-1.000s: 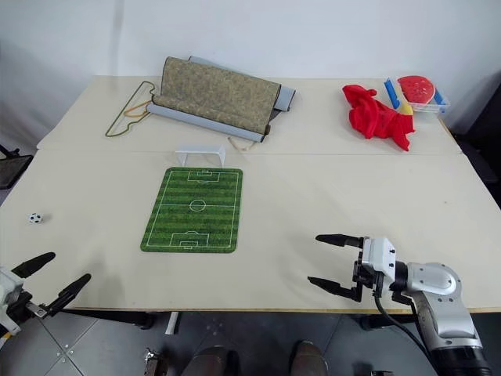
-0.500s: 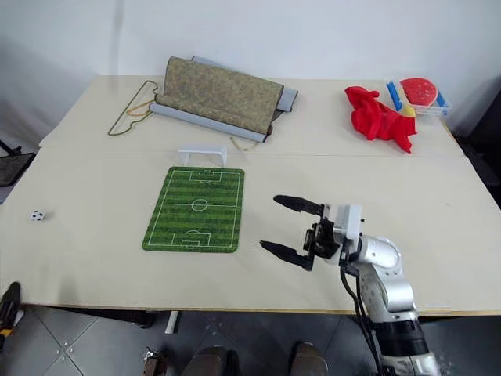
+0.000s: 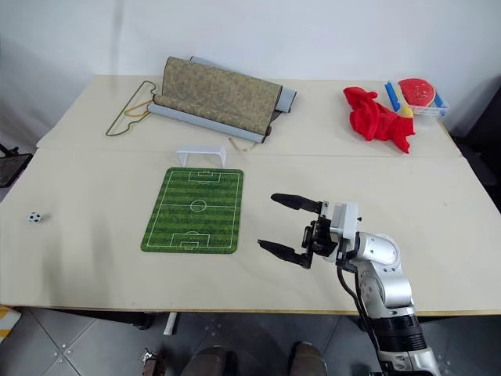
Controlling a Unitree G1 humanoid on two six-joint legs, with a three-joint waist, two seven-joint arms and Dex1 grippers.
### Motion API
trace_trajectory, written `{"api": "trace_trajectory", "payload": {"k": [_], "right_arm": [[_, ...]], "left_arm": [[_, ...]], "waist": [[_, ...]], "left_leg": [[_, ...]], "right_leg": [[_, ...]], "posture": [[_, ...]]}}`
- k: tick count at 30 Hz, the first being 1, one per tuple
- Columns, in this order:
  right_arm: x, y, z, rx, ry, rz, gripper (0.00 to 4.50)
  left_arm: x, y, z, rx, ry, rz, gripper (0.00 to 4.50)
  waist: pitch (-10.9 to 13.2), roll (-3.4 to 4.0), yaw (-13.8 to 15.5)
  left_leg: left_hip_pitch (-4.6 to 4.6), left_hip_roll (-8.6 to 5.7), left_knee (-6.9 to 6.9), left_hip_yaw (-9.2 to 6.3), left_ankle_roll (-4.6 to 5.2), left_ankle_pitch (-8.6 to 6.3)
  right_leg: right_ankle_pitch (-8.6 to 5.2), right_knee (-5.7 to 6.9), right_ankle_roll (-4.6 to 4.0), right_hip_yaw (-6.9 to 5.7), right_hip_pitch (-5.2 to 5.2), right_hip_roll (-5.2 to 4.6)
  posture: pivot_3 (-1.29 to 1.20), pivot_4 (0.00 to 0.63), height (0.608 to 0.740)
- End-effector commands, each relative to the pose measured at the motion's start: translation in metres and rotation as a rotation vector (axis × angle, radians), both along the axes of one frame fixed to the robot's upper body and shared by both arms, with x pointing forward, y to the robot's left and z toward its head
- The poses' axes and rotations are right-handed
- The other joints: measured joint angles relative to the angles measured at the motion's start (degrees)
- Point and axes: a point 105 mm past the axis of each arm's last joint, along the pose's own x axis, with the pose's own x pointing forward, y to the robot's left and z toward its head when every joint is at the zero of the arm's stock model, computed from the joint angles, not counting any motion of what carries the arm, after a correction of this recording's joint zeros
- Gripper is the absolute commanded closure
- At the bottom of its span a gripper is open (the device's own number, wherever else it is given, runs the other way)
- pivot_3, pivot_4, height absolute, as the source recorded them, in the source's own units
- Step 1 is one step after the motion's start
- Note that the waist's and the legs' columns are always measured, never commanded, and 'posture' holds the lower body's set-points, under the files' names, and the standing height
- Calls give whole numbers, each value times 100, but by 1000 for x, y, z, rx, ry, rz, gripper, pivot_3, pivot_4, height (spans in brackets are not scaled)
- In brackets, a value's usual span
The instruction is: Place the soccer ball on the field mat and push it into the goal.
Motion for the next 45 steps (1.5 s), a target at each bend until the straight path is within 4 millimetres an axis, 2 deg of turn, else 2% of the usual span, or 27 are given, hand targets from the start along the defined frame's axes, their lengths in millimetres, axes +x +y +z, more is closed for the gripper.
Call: {"api": "trace_trajectory", "payload": {"k": [1, 4, 10, 13, 16, 26, 30, 33, 35, 36, 38, 40, 41, 42, 45], "right_arm": [[-4, 3, 5, 14, -31, 4, 0], [-6, 3, 5, 19, -28, -4, 0], [-8, 5, 6, 28, -25, -20, 0], [-8, 6, 7, 36, -27, -36, 0], [-9, 5, 7, 40, -25, -52, 0], [-9, 4, 5, 49, -16, -74, 0], [-8, 3, 2, 45, -8, -82, 0], [-7, -2, 2, 37, -13, -102, 0], [-5, -7, 4, 30, -26, -121, 0], [-4, -15, 6, 15, -36, -136, 0], [-7, -29, 7, -32, -46, -137, 0], [-17, -36, 3, -119, -50, -83, 0], [-24, -42, 0, -162, -21, -45, 0], [-29, -45, -2, -185, 1, -20, 0], [-35, -53, -8, -236, 36, 10, 0]], "left_arm": [[18, 9, -4, 3, 76, 14, 19], [41, 8, -5, 5, 116, -25, 19], [63, 9, -17, -20, 191, -45, 19], [66, 12, -24, -20, 231, -21, 19], [66, 14, -28, -34, 231, -5, 622], [67, 14, -34, -61, 238, -23, 3620], [62, 11, -31, -24, 193, -67, 3633], [57, 1, -10, 70, 97, -171, 3633], [54, -13, 9, 158, 23, -275, 3633], [53, -37, 28, 244, -38, -439, 3633], [48, -80, 52, 343, -102, -721, 3633], [44, -112, 63, 331, -111, -928, 3633], [44, -134, 53, 347, -31, -1083, 3633], [43, -146, 44, 354, 30, -1179, 3633], [43, -173, 28, 373, 144, -1367, 3633]], "waist": [[0, 0, -39], [-3, -6, -65], [-3, -7, -112], [-5, -9, -124], [-6, -11, -161], [-7, -13, -187], [-7, -14, -190], [-7, -14, -194], [-7, -14, -191], [-7, -14, -189], [-6, -16, -155], [-6, -16, -62], [-6, -16, -41], [-6, -13, -19], [-5, 7, -31]], "left_leg": [[0, 0, -1, 8, 0, 0], [-2, 1, -3, 22, -1, 0], [-4, 10, -4, 42, -3, -1], [-4, 11, -2, 45, -4, -1], [-4, 13, -3, 46, -4, -1], [-3, 17, 1, 49, -4, -1], [-3, 17, 1, 50, -4, -1], [-3, 23, 0, 57, -5, -2], [-3, 25, 1, 58, -5, -2], [-4, 26, 2, 59, -5, -2], [-6, 28, 5, 62, -5, -2], [-10, 29, 13, 62, -1, -5], [-10, 33, 17, 62, -2, -7], [-8, 34, 15, 62, -2, -7], [0, 34, 7, 78, -1, -9]], "right_leg": [[0, 5, 0, 0, -6, 0], [0, 8, 0, 0, -20, -1], [1, 17, -2, -5, -38, 0], [2, 18, -3, -6, -38, 0], [2, 19, -4, -6, -41, 0], [3, 25, -6, -8, -42, -1], [4, 25, -6, -8, -42, -1], [4, 26, -8, -9, -47, 0], [5, 26, -9, -9, -48, 0], [7, 26, -12, -9, -48, 0], [10, 24, -16, -9, -47, 0], [11, 22, -19, -8, -47, -1], [11, 21, -19, -9, -46, 0], [11, 21, -19, -9, -45, 1], [11, 20, -20, -1, -44, 5]], "posture": [[0, 150, 740], [0, 150, 740], [0, 150, 740], [0, 150, 740], [0, 150, 740], [0, 150, 740], [0, 150, 740], [0, 150, 740], [0, 150, 740], [0, 150, 740], [0, 150, 740], [0, 150, 740], [0, 150, 740], [0, 150, 740], [0, 150, 740]]}}
